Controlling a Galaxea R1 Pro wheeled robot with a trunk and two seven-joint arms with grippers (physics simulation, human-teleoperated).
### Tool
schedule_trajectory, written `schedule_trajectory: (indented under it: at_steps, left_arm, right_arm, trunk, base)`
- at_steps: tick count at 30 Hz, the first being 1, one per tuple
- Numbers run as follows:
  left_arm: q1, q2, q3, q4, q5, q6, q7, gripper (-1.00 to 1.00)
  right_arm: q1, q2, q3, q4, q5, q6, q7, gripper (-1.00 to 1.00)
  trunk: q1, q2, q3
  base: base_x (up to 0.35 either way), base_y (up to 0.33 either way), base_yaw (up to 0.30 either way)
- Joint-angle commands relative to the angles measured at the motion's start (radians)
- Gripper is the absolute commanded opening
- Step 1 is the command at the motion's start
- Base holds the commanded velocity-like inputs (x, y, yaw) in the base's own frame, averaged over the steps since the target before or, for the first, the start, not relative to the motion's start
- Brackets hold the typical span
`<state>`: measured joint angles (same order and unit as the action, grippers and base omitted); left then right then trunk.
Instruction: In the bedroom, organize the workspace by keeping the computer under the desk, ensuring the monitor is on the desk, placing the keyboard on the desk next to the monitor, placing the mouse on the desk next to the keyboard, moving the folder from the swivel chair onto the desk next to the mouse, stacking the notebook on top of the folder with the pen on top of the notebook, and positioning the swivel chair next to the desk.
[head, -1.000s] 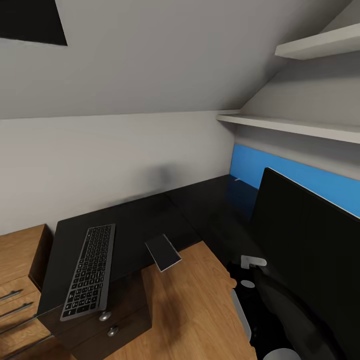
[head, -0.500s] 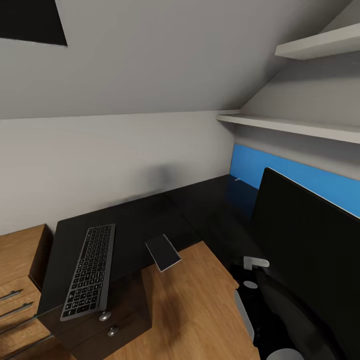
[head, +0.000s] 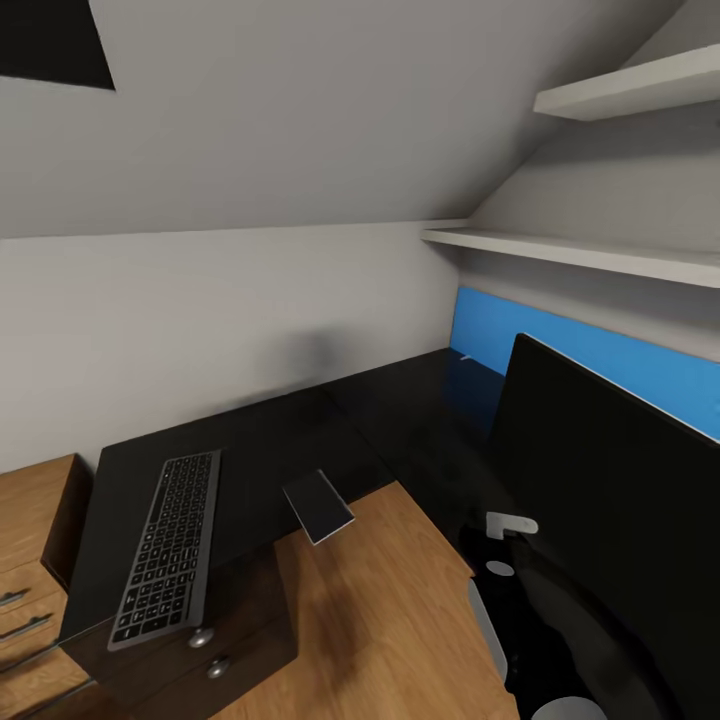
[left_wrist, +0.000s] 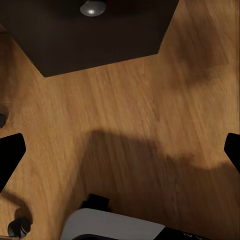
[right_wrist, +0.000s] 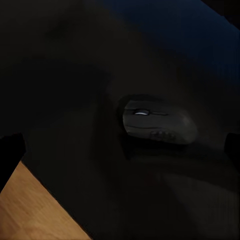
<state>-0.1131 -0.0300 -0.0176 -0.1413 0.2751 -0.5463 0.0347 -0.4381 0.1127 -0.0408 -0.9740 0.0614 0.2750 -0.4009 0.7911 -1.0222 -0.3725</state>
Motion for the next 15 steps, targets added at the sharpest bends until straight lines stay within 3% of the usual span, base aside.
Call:
schedule_trajectory:
  at_steps: [1,15]
  left_arm:
    - [0.0,0.0,-0.002,0.0,0.001,-0.003,0.004,1.0]
    - [0.0,0.001,-0.001,0.0,0.001,-0.003,0.004,1.0]
  right_arm:
    - [-0.001,0.001,-0.001,-0.001,0.007,0.008,-0.001,1.0]
    - [-0.001,0.002,0.001,0.003,0.008,0.008,0.0,1.0]
  trunk:
    - [0.0,-0.001,-0.001]
    - [0.0,-0.001,-0.001]
  base:
    - [0.0,0.0,-0.129]
    - [0.0,0.0,-0.034]
